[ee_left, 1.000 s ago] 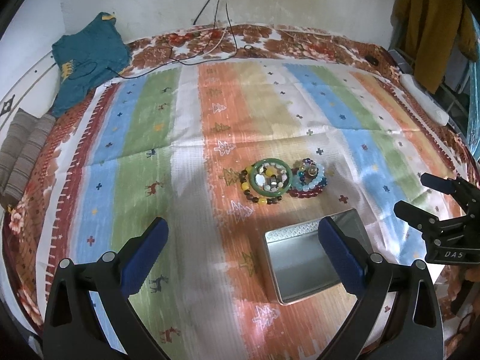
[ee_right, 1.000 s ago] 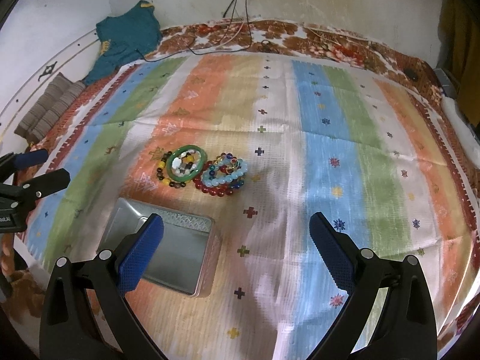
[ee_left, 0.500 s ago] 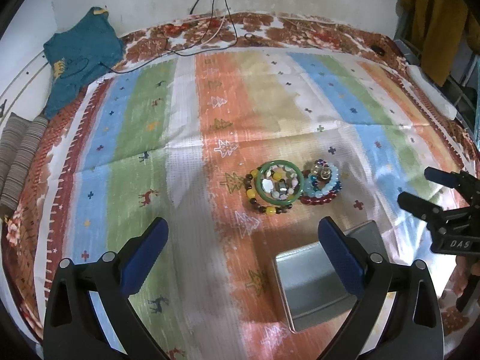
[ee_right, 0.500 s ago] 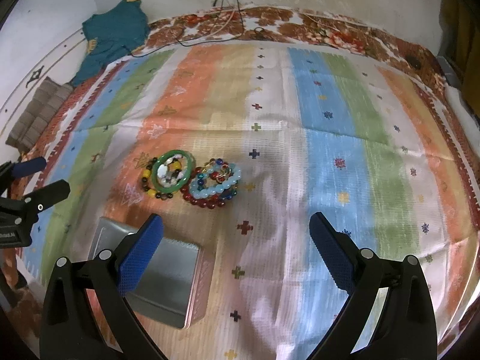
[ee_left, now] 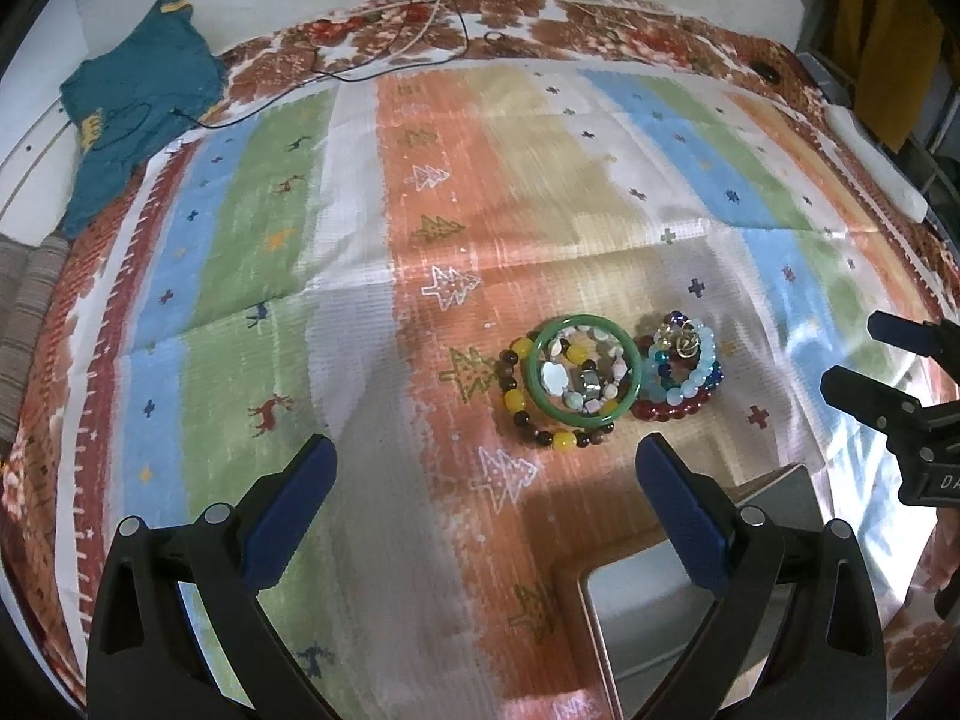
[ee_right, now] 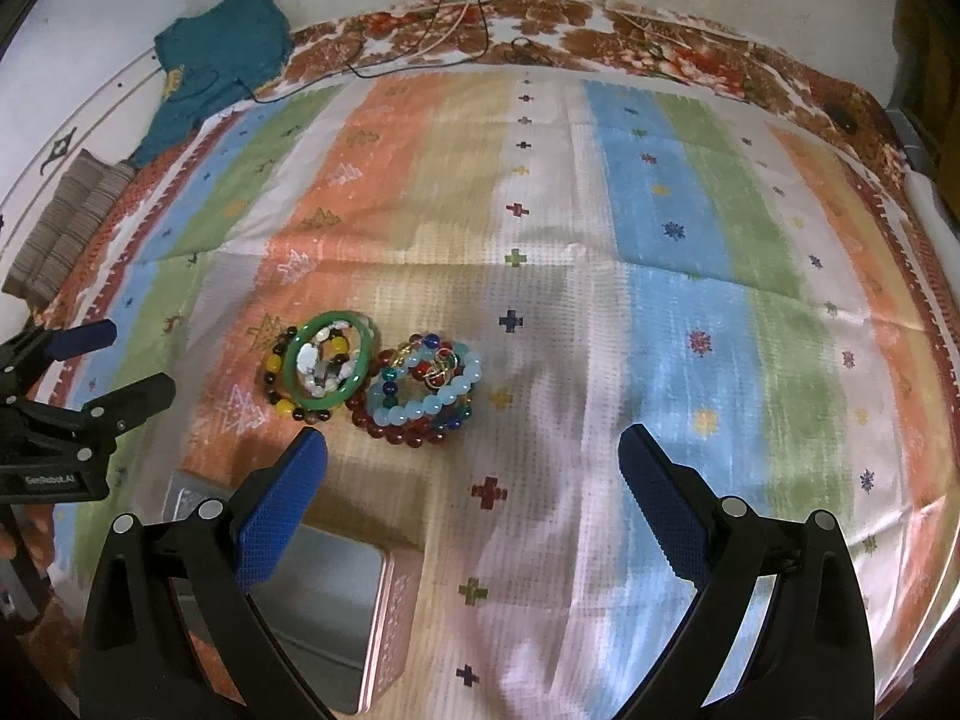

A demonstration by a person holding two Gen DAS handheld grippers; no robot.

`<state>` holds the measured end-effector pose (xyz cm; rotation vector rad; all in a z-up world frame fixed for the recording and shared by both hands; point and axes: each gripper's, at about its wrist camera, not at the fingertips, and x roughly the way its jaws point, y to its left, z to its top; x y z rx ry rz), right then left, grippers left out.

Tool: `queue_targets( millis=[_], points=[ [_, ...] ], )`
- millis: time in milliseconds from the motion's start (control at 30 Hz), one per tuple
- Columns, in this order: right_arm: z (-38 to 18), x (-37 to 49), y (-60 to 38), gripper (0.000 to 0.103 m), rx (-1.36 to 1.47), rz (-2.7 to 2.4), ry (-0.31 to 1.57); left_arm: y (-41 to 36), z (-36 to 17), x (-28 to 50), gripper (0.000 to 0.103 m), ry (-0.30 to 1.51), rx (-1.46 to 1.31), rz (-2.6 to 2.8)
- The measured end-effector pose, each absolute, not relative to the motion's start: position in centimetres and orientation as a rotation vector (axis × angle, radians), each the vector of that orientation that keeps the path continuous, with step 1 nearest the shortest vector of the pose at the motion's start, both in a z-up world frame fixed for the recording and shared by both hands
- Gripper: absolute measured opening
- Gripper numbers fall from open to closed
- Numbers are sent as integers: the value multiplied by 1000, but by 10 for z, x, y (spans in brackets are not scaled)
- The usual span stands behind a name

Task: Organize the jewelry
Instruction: 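Grasp the green jade bangle with the left gripper while the right gripper grasps the light blue bead bracelet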

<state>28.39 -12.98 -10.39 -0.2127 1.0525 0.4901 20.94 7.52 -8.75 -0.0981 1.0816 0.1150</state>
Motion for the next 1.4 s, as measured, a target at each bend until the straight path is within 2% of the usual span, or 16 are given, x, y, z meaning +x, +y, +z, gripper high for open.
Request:
queue_targets(
  millis=[500, 933, 967, 1000, 1033, 1333, 1400],
  points=[
    [-136, 313, -121, 98, -206, 455, 1145, 75, -108, 238, 97, 1109, -79, 90],
    [-150, 329, -111, 98, -241, 418, 1162, 68, -123, 259, 91, 1122, -34, 16],
    [-150, 330, -111, 97, -243, 410, 1163, 68, -123, 261, 90, 1125, -33, 13],
    [-151, 331, -111, 88, -241, 409, 1166, 68, -124, 263, 88, 1128, -29, 11],
    [-153, 332, -111, 86, -238, 409, 1177, 67, -125, 264, 87, 1130, -23, 10],
    [-161, 343, -102, 85, -236, 412, 1199, 69, -139, 277, 80, 1163, -23, -5],
    [-164, 345, -101, 79, -236, 414, 1208, 70, -143, 281, 77, 1171, -24, -6]
  ],
)
